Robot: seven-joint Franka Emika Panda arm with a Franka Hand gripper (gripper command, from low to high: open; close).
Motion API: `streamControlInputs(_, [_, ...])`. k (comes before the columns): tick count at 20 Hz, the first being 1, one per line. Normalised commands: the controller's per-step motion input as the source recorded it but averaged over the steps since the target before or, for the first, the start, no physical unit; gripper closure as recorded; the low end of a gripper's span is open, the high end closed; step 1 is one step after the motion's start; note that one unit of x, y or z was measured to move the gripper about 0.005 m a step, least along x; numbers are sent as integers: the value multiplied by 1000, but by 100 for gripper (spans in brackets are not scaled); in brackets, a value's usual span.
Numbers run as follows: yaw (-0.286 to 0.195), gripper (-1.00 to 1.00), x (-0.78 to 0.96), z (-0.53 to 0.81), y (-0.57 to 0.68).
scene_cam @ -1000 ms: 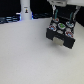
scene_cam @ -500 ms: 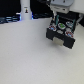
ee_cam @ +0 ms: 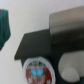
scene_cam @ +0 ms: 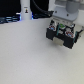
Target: Open the kcup holder, insert the kcup into the holder, and close the kcup holder
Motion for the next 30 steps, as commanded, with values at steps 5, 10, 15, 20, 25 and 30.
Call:
streamControlInputs(5, [293, -100, 12, -200, -35])
streamControlInputs(10, [314, -100, -206, 0, -87])
streamControlInputs(15, [266, -100, -331, -17, -8])
streamControlInputs(20, [122, -100, -323, -69, 323])
streamControlInputs(25, [101, -100, -414, -3, 415])
streamControlInputs(30, [94, -100, -531, 0, 434])
